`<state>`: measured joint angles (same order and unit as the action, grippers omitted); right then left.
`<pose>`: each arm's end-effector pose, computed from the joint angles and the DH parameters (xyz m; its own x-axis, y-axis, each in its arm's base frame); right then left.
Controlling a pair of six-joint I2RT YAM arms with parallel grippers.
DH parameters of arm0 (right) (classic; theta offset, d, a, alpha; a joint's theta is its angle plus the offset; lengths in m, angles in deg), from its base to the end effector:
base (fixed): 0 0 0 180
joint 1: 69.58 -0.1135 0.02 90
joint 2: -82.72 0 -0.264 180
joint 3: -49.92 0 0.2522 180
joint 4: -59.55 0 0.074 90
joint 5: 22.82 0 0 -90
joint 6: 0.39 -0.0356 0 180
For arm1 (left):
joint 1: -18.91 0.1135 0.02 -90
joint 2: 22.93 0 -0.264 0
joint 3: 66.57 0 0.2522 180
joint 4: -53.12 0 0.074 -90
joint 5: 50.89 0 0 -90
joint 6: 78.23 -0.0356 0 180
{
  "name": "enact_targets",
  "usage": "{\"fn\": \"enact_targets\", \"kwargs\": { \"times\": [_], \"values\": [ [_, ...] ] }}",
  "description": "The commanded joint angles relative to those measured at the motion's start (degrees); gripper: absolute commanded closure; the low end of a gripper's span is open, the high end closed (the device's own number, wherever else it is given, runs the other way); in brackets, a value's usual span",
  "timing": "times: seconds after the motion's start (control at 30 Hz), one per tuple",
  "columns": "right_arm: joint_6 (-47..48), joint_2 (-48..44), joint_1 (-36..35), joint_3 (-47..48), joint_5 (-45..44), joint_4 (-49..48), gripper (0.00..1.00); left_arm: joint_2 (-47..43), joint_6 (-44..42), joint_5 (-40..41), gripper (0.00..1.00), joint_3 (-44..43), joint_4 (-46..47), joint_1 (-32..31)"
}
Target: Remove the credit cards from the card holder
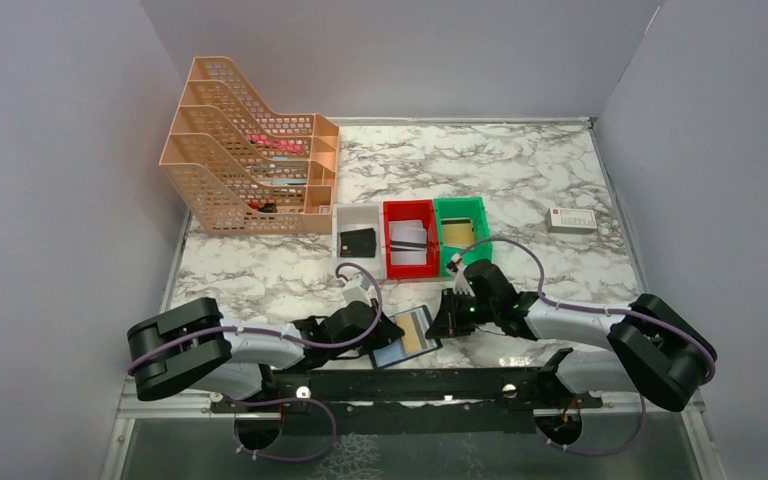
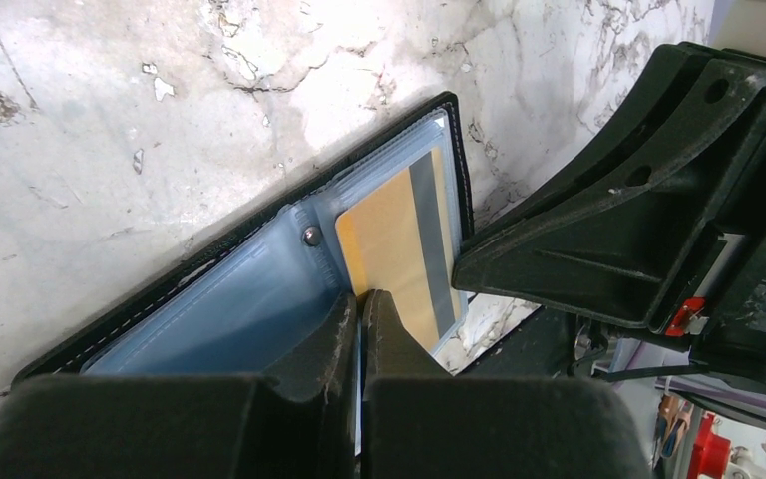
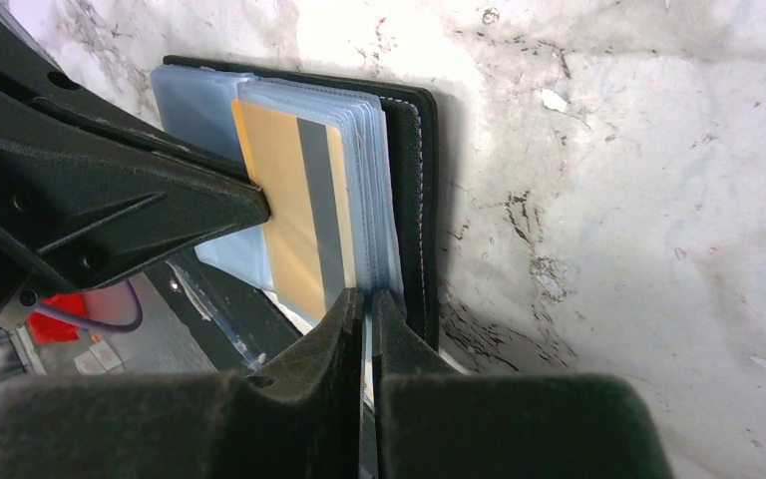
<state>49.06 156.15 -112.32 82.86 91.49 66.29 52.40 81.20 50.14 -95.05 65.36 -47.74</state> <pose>0.1434 0.1525 0.1246 -0.9452 -0.0668 -0.3195 -0.2755 0.6883 0.6711 0.0916 -0.1950 0.1230 -0.8644 -0.3164 -0.3909 0.0839 0.6757 -0.7324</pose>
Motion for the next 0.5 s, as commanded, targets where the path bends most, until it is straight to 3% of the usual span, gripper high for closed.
{"fn": "enact_targets", "kwargs": {
  "times": [0.0,0.47],
  "values": [
    [0.9,0.9,-0.6,-2.1,-5.2,4.5,0.91,-2.9,-1.1,0.8,1.0,2.4,0.3,-0.5],
    [0.4,0.2,-0.6,-2.0,-6.0,4.6,0.91,-18.1,-2.9,3.3,1.0,6.3,-14.7,2.4]
  ]
}}
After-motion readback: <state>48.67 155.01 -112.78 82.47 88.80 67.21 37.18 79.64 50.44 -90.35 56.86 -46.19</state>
